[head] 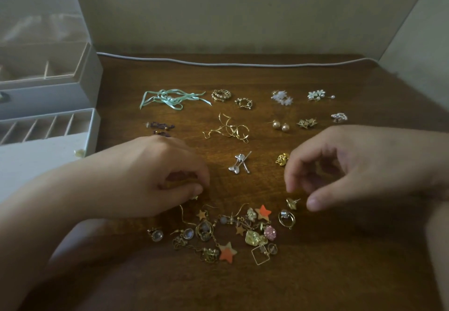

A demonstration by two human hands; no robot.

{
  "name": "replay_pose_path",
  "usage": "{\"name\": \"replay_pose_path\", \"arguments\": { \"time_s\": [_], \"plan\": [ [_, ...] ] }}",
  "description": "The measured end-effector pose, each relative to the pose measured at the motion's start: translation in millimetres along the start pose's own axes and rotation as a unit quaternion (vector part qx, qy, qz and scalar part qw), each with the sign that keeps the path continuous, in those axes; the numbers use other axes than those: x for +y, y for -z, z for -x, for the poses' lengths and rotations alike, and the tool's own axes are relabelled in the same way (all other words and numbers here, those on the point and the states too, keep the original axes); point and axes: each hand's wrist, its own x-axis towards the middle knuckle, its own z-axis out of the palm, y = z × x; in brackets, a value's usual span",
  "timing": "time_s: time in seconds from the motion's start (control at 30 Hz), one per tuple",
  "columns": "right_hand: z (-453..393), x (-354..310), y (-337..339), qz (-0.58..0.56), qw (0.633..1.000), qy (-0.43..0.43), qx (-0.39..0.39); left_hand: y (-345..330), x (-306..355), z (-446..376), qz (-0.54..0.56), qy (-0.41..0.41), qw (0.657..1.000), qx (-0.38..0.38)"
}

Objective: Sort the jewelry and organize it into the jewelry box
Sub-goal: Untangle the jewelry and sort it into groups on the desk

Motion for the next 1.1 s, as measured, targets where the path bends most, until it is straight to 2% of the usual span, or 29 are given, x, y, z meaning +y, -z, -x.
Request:
{"name": "replay_pose_path", "arguments": {
  "time_s": [0.13, 0.3, 0.47, 0.53, 0.6, 0.7, 0.8, 1.0, 1.1],
  "plan": [
    [-13, 2, -10, 0.050, 0.998, -0.020, -0.016, 1, 0, -1, -0.006, 0.001, 1.000, 0.003],
    [-16, 2, -10, 0.079, 0.996, -0.027, 0.006, 8, -5, 1, 0.006, 0.013, 0.999, 0.044],
    [-15, 7, -6, 0.098, 0.994, -0.038, 0.022, 5, -5, -1, -0.016, 0.000, 0.999, 0.031],
    [-8, 12, 1, 0.088, 0.993, -0.034, 0.070, 5, -4, -2, -0.012, -0.007, 0.999, 0.037],
    [1, 24, 13, 0.091, 0.983, -0.044, 0.156, 5, -5, -1, -0.007, -0.010, 0.999, 0.048],
    [4, 43, 23, 0.142, 0.952, -0.120, 0.242, 3, -6, -1, -0.015, -0.015, 0.999, 0.050],
    [-3, 51, 22, 0.149, 0.943, -0.175, 0.240, 2, -6, -1, -0.032, -0.024, 0.998, 0.046],
    [-5, 47, 20, 0.135, 0.946, -0.172, 0.240, 2, -5, -1, -0.037, -0.017, 0.998, 0.046],
    [5, 45, 23, 0.090, 0.938, -0.141, 0.304, 3, -4, 0, -0.033, -0.012, 0.998, 0.046]
  ]
}}
